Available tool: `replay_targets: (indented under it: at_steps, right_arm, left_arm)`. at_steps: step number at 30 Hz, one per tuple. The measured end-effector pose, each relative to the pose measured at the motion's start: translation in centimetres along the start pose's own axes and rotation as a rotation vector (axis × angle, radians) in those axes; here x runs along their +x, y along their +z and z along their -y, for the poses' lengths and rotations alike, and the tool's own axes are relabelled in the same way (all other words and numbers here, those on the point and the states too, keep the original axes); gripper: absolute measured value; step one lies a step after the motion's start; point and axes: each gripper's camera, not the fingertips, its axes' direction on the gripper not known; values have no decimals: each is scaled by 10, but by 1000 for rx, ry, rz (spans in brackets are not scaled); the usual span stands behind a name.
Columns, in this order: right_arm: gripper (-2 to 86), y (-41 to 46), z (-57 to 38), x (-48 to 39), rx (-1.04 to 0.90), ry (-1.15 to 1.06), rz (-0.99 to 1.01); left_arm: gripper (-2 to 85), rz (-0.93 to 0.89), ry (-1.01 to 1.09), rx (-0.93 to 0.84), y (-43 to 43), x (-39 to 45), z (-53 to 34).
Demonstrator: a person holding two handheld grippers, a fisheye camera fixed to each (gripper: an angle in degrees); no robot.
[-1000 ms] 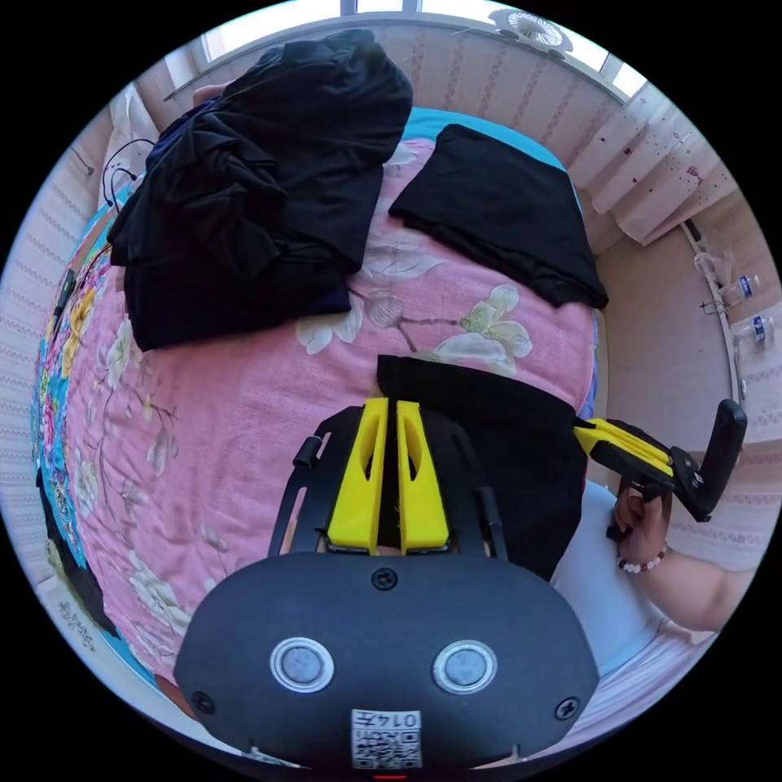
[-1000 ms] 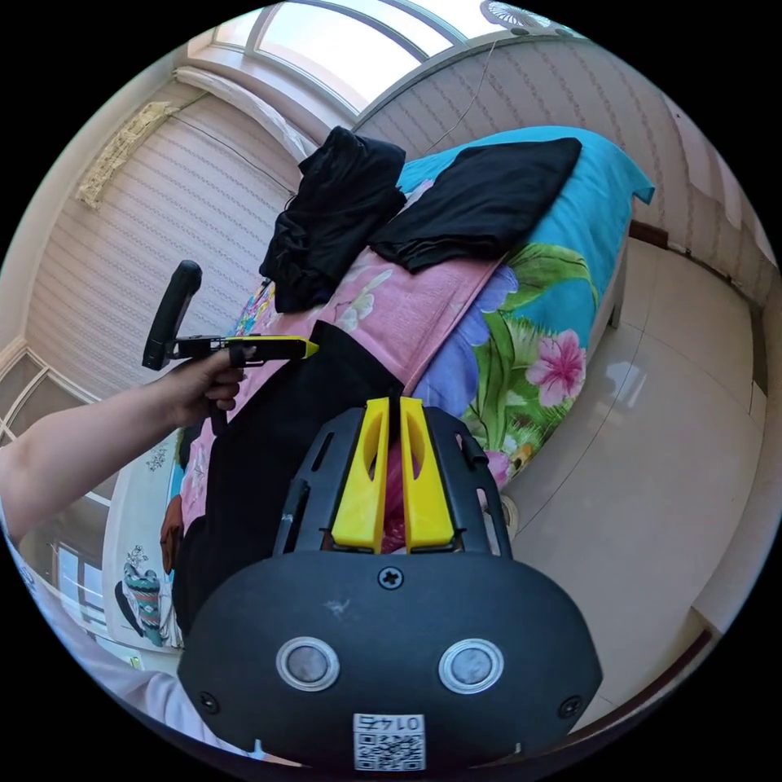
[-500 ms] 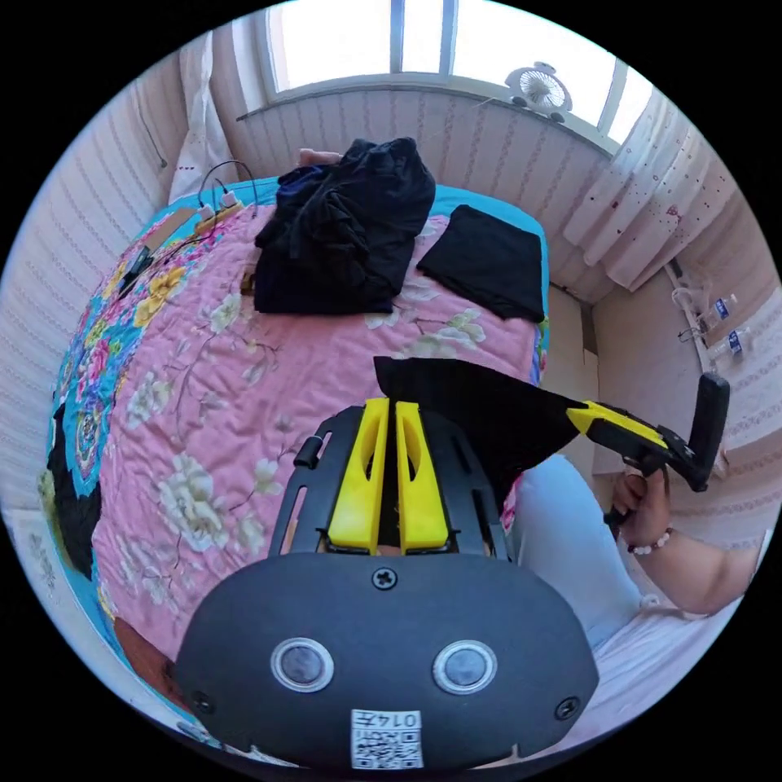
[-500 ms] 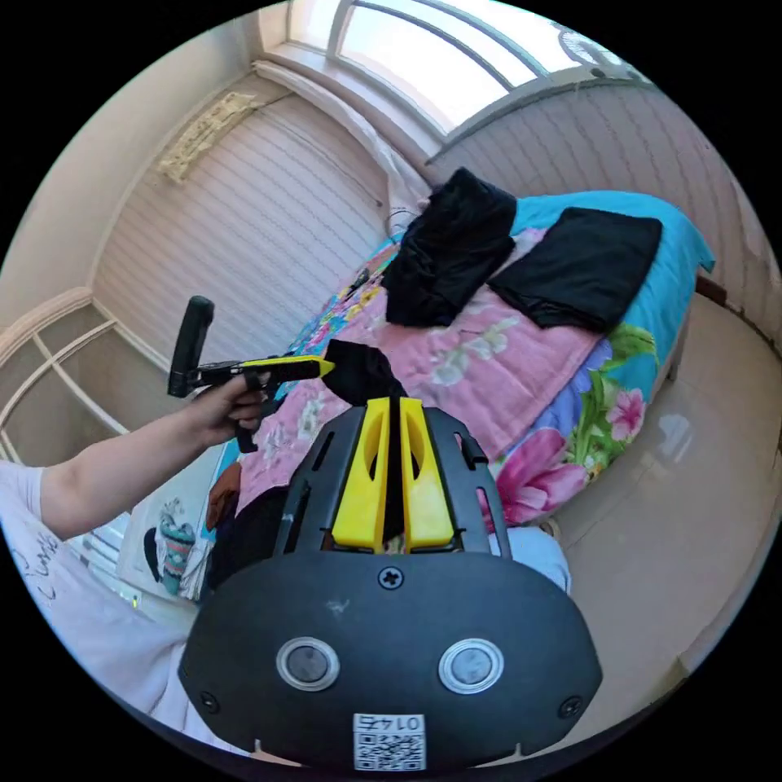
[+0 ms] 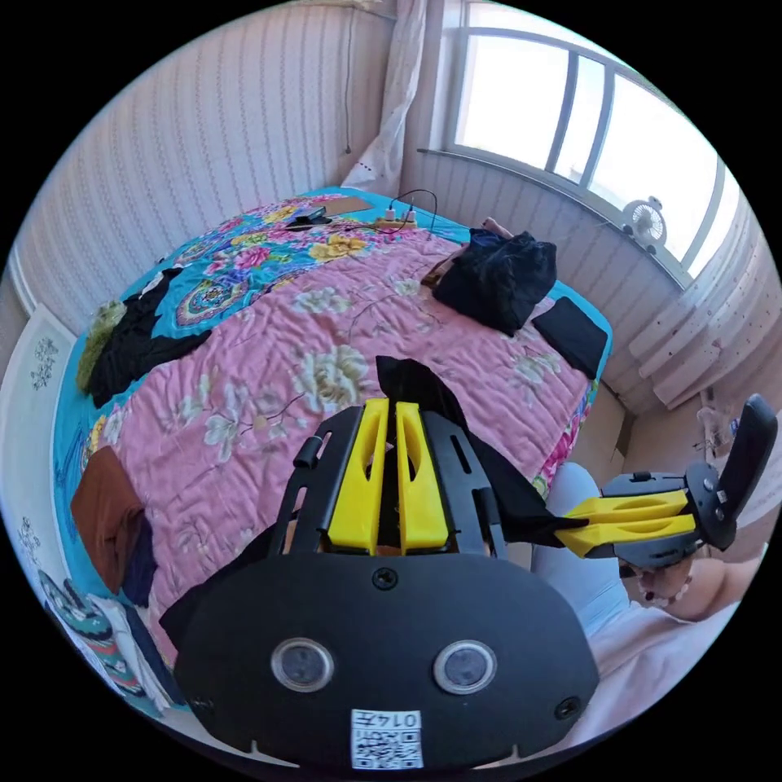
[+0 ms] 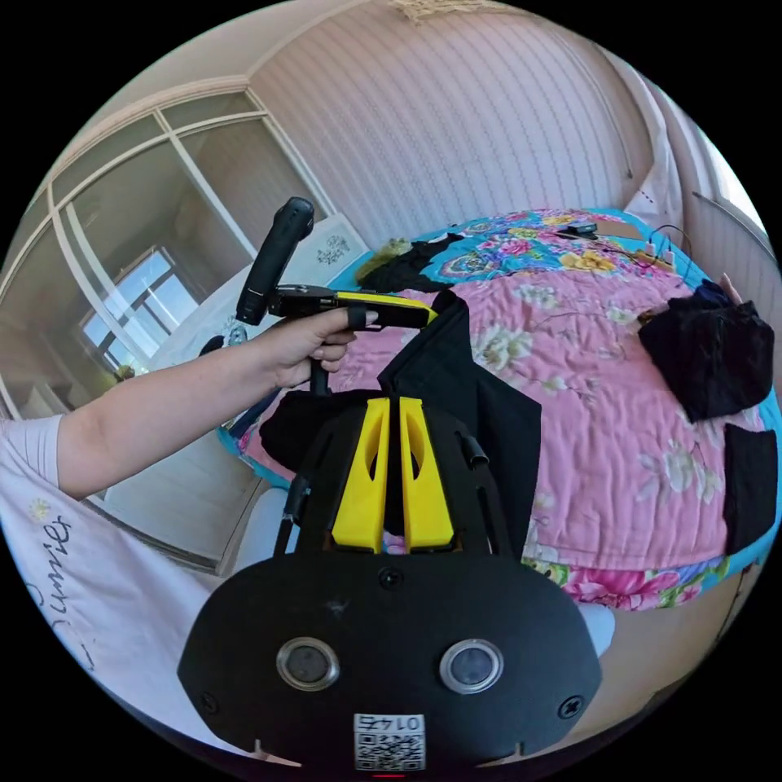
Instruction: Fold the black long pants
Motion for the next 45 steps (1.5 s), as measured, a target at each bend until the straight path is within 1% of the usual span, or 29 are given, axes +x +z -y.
replay_targets:
  at_steps: [2, 6, 12, 15, 16, 19, 20, 22, 25, 28, 30, 31, 33, 35, 38, 41, 45]
  right_arm:
    - [10, 33, 19, -30, -47, -36, 58]
    - [10, 81, 47, -75, -101, -99, 126]
    - [13, 175, 104, -165, -209, -261, 261]
    - [17, 234, 136, -228, -263, -368, 384]
    - [21, 260, 147, -255, -286, -414, 417]
    - [35, 337, 158, -306, -424, -457, 451]
    - [48, 366, 157, -315, -496, -455, 433]
    - [57, 400, 151, -318, -589, -444, 411]
    - [55, 422, 141, -301, -664, -450, 450]
    - [46, 422, 136, -259, -682, -384, 413]
    - [33, 413, 133, -225, -670, -313, 374]
    - [25, 404, 131, -201, -657, -256, 330]
    - [16, 389, 127, -166, -623, -165, 242]
    - [11, 369, 120, -127, -575, -47, 107]
    - [21, 356, 107, -91, -525, 97, 0]
    - [57, 357, 95, -64, -480, 226, -12]
    - [79, 366, 90, -50, -447, 267, 47]
  left_arm:
    - [-3, -7, -68, 11, -24, -45, -34]
    - [-3, 10, -127, 10, -58, -108, -90]
    - [-2, 83, -235, -42, -99, -210, -193]
    - [1, 173, -351, -13, -130, -266, -248]
    - [4, 224, -426, 7, -144, -290, -273]
    - [27, 326, -589, 3, -165, -341, -339]
    - [38, 374, -663, -26, -169, -358, -367]
    - [49, 395, -747, -63, -171, -378, -410]
    - [49, 315, -859, -52, -170, -394, -474]
    - [39, 207, -910, -1, -166, -391, -518]
    - [26, 169, -902, 52, -166, -382, -533]
    - [14, 158, -856, 82, -166, -371, -536]
    - [-2, 149, -743, 104, -165, -351, -531]
    - [-8, 79, -570, 108, -155, -317, -514]
    - [-9, -29, -418, 80, -127, -277, -489]
    - [-10, -55, -333, 40, -96, -248, -467]
    - [-10, -125, -256, 37, -71, -227, -441]
